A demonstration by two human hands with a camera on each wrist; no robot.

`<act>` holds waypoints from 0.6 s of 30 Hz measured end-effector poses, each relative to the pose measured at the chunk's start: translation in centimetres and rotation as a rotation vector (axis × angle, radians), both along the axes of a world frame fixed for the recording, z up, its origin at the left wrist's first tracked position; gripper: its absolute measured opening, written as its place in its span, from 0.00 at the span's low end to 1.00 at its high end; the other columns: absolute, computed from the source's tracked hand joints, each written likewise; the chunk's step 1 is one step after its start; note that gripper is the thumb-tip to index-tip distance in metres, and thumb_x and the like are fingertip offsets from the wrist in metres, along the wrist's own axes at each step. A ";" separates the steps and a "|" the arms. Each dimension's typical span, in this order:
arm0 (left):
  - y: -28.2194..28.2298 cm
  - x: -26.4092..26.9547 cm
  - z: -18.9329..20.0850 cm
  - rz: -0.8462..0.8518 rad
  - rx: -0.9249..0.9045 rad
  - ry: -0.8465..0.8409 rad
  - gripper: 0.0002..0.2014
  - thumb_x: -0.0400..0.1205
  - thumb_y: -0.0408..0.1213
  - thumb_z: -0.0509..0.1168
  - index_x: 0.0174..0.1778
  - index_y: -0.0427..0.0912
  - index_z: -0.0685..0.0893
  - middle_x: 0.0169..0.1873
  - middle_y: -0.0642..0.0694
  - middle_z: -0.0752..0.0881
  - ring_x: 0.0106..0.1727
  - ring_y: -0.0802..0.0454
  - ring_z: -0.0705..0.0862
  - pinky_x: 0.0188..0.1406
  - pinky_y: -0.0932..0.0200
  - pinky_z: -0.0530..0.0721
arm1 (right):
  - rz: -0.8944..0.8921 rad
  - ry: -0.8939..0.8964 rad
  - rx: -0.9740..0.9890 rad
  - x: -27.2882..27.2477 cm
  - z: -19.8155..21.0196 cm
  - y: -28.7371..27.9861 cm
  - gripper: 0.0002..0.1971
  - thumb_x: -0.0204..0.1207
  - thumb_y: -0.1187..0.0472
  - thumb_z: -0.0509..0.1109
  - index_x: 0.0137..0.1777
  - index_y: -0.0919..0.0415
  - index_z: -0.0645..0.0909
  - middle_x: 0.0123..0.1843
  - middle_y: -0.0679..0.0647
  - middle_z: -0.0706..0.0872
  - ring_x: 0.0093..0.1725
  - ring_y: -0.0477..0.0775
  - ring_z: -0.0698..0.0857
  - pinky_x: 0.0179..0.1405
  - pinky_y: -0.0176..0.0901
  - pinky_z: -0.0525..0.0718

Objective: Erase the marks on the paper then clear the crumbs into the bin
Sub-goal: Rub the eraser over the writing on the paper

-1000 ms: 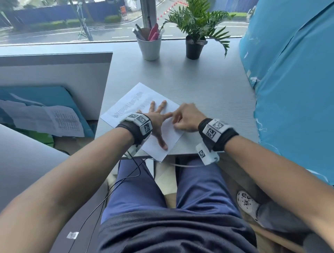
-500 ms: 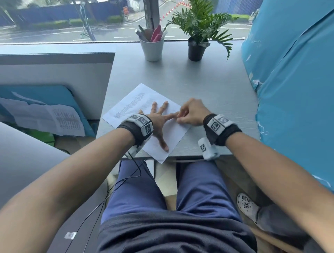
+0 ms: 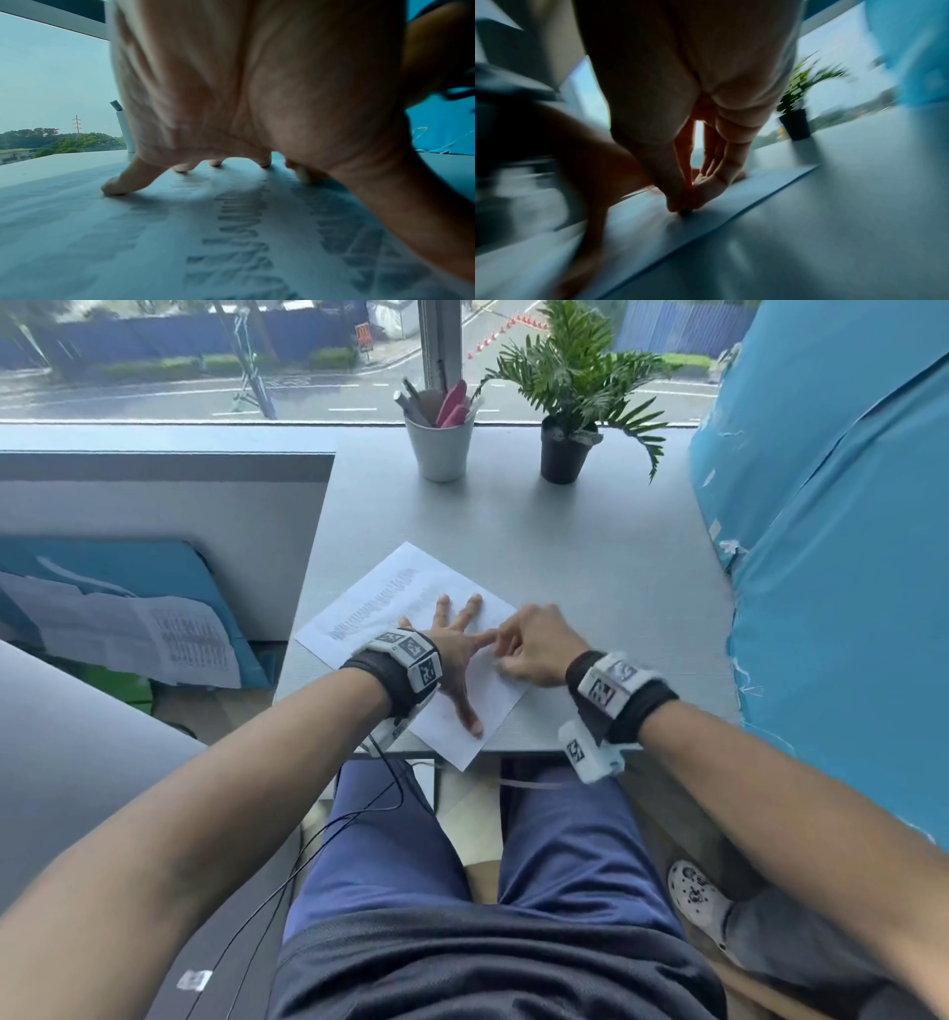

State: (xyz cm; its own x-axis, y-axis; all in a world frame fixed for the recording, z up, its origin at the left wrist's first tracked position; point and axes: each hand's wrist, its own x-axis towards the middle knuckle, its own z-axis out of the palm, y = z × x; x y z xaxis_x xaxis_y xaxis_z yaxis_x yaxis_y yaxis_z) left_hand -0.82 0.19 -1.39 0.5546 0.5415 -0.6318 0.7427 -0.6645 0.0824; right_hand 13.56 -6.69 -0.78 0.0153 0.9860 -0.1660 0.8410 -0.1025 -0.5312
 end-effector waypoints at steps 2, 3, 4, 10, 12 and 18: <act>0.1 0.1 -0.1 0.003 0.002 -0.011 0.78 0.41 0.69 0.82 0.76 0.78 0.31 0.79 0.52 0.20 0.79 0.33 0.23 0.61 0.06 0.43 | 0.166 0.059 -0.084 -2.3 -0.1 -1.8 0.03 0.68 0.66 0.77 0.40 0.59 0.90 0.39 0.49 0.89 0.38 0.44 0.86 0.41 0.35 0.86; 0.1 0.1 -0.1 0.006 -0.001 -0.014 0.78 0.41 0.69 0.82 0.76 0.78 0.31 0.79 0.52 0.20 0.79 0.33 0.23 0.61 0.06 0.43 | 0.191 0.061 -0.106 -2.2 0.1 -1.7 0.02 0.68 0.65 0.78 0.40 0.58 0.90 0.39 0.48 0.89 0.37 0.43 0.86 0.40 0.35 0.85; 0.1 0.0 -0.1 0.004 -0.001 -0.012 0.77 0.42 0.69 0.83 0.77 0.77 0.32 0.79 0.52 0.20 0.79 0.33 0.23 0.62 0.07 0.44 | 0.167 0.047 -0.091 -1.3 0.2 -0.9 0.03 0.67 0.64 0.78 0.40 0.57 0.91 0.39 0.49 0.90 0.37 0.44 0.87 0.41 0.36 0.85; 0.2 -0.1 -0.2 -0.005 0.009 -0.012 0.78 0.42 0.69 0.83 0.77 0.77 0.30 0.80 0.53 0.22 0.80 0.34 0.24 0.63 0.08 0.44 | -0.075 -0.037 0.045 1.9 0.1 1.4 0.04 0.66 0.63 0.78 0.41 0.59 0.91 0.40 0.53 0.91 0.38 0.46 0.86 0.45 0.38 0.87; 0.3 -0.1 -0.4 -0.010 0.007 -0.009 0.80 0.40 0.70 0.82 0.76 0.76 0.28 0.79 0.54 0.20 0.79 0.34 0.23 0.63 0.07 0.42 | 0.043 0.025 -0.010 -0.8 -0.1 -1.0 0.03 0.68 0.65 0.77 0.41 0.60 0.90 0.39 0.51 0.90 0.38 0.46 0.87 0.44 0.39 0.88; 0.3 -0.2 0.0 -0.021 -0.017 0.015 0.81 0.41 0.69 0.83 0.76 0.74 0.27 0.78 0.54 0.19 0.78 0.35 0.21 0.62 0.07 0.42 | 0.022 0.064 -0.060 1.7 0.1 0.7 0.05 0.67 0.60 0.81 0.41 0.58 0.91 0.40 0.51 0.90 0.41 0.48 0.89 0.44 0.41 0.89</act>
State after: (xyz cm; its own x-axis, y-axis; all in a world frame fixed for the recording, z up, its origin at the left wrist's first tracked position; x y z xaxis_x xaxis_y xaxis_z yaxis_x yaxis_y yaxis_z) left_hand -1.02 0.46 -1.38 0.5559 0.5188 -0.6494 0.7299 -0.6786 0.0826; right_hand 15.27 -5.98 -0.67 -0.0187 0.9742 -0.2248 0.8078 -0.1177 -0.5776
